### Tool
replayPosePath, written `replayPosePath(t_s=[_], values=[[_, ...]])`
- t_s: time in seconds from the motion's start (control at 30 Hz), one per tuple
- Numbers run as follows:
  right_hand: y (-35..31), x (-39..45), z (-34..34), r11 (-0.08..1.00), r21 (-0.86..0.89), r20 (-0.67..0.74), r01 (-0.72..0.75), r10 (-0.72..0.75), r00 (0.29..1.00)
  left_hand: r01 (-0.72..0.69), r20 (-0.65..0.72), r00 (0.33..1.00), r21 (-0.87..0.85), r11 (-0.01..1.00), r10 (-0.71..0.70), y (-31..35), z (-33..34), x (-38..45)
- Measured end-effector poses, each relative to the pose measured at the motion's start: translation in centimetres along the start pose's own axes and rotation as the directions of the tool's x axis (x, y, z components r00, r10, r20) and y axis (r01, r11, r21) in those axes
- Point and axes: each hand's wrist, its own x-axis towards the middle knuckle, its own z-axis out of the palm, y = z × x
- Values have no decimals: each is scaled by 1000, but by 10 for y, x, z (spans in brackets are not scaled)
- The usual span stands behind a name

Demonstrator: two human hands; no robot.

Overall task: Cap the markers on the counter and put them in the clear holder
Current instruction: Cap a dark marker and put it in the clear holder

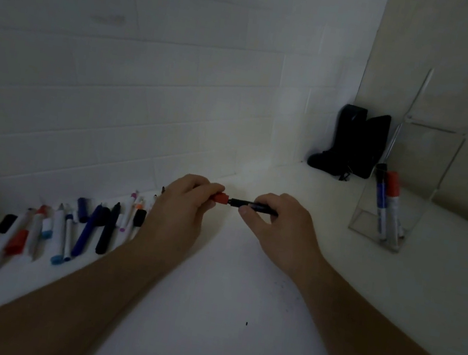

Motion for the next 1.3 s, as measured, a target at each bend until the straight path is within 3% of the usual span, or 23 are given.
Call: replayPosePath(t_s=[0.17,0.37,0.53,0.7,0.87,1.03,1.1,1.2,1.3], values=[[-4,0,0,993,-77,5,86,-86,996,-63,38,997,-40,997,64,1,3,-1],[-10,-3,0,973,-143,8,183,-183,983,2,159,987,-68,998,9,2,4,-4],[-12,-3,-2,966,-126,15,227,-227,974,8,156,988,-67,998,3,1,7,-5],[-20,-4,-2,962,-155,-13,225,-229,973,-15,59,998,-52,999,18,6,5,-3],[-17,-5,1,969,-129,103,211,-199,975,-61,81,995,-25,998,63,4,6,-4],[-23,-9,-2,838,-487,131,245,-207,969,-79,110,991,-10,997,80,9,3,-3],[-27,-10,-5,832,-491,134,257,-219,966,1,32,999,-52,999,1,12,-2,-2],[-27,-3,-11,868,-473,100,150,-116,988,-62,-74,995,12,998,63,13,-5,-6],[-34,12,-31,967,-252,-60,46,-63,996,-214,24,977,41,976,214,19,1,-14]])
